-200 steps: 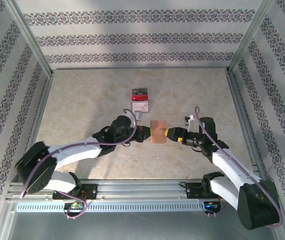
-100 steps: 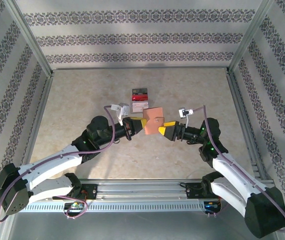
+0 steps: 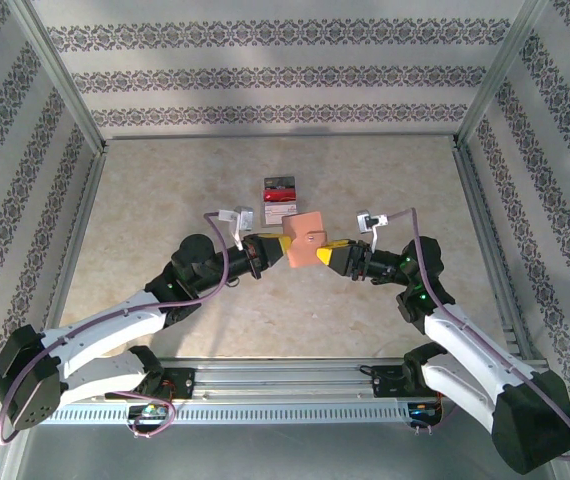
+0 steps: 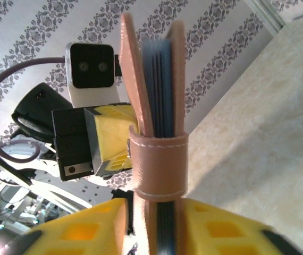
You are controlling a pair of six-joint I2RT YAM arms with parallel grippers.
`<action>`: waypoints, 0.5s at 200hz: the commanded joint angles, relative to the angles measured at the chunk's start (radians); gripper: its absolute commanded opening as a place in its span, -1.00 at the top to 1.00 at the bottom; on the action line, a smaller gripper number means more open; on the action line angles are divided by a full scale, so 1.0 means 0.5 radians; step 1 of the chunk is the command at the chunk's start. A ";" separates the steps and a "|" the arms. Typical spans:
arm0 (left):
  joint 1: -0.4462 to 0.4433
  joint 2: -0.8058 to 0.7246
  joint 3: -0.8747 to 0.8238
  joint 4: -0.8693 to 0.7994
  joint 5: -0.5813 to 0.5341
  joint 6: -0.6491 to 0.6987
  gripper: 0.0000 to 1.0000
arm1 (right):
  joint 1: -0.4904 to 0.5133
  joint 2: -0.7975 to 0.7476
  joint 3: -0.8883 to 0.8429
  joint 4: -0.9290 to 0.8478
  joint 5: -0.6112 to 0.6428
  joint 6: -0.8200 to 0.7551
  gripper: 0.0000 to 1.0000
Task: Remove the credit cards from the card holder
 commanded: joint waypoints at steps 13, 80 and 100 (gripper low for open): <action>0.047 0.004 -0.028 0.182 -0.009 -0.063 0.61 | 0.024 -0.008 0.043 0.095 -0.007 -0.007 0.83; 0.137 -0.148 -0.150 0.292 0.026 -0.114 -0.27 | 0.025 -0.082 0.096 0.098 0.031 0.031 1.00; 0.140 -0.162 -0.140 0.307 0.097 -0.107 -0.41 | 0.039 -0.094 0.129 0.113 0.039 0.078 1.00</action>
